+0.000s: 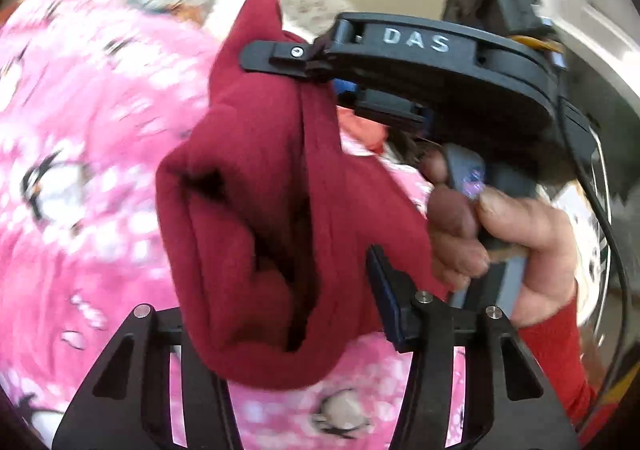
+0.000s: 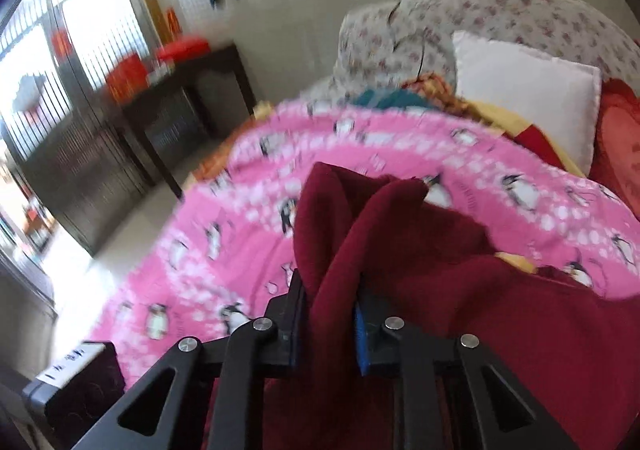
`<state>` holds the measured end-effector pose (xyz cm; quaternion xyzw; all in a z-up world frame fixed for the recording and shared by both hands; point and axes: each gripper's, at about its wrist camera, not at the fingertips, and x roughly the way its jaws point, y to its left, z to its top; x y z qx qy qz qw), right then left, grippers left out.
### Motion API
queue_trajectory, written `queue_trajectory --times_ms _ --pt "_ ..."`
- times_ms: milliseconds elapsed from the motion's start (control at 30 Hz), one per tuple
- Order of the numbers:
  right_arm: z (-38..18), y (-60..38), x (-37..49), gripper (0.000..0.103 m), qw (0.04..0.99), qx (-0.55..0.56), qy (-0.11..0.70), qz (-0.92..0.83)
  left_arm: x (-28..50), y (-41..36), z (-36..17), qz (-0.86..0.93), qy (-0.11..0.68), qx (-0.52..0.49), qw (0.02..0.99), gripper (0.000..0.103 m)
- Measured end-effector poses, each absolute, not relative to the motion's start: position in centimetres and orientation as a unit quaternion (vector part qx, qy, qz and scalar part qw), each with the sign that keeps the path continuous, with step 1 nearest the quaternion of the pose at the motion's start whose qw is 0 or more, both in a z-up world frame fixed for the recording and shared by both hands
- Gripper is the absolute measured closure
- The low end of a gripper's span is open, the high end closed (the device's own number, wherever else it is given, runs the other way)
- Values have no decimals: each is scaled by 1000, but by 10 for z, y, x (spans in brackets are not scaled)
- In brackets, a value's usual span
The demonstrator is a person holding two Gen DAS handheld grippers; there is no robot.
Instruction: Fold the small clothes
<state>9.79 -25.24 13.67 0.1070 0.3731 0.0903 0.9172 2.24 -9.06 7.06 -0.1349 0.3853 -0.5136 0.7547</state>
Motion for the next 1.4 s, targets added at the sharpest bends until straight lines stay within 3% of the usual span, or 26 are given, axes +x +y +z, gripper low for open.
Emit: queue_trajectory --times_ms 267,500,533,600,667,733,833,900,967,1067,1133,1267,1400 --pt "179 -351 -3 85 941 169 287 57 -37 -175 115 -573 375 -74 725 53" --pt "95 -450 -36 82 901 238 360 -52 -68 -246 79 -560 416 -2 717 53" --pt "85 -460 -39 71 894 260 362 -52 -71 -249 80 -557 412 9 721 53" --pt "82 -476 -53 69 892 301 335 -45 -79 -241 93 -567 401 28 719 50" --pt "94 -482 -66 55 898 298 317 -66 -86 -228 105 -576 390 36 717 39" --pt "106 -483 -73 53 905 293 303 -67 -95 -216 108 -572 370 41 731 31" --pt "113 -475 -68 39 904 286 316 -41 -80 -226 101 -549 347 65 758 31" --pt "103 -468 -48 39 897 271 346 -55 -78 -230 91 -545 354 75 756 31" --pt "96 -460 -31 74 897 249 362 -52 -78 -235 78 -550 373 67 744 31" --pt "107 -445 -23 89 919 162 350 -78 -74 -249 69 -560 390 47 729 30" --pt "106 -444 -18 90 924 109 351 -107 -68 -257 61 -570 411 22 712 24" --pt "82 -471 -18 88 902 162 388 -100 -60 -258 57 -569 436 -2 697 24" --pt "108 -468 -69 69 911 210 350 -58 -73 -229 78 -566 418 24 710 24"
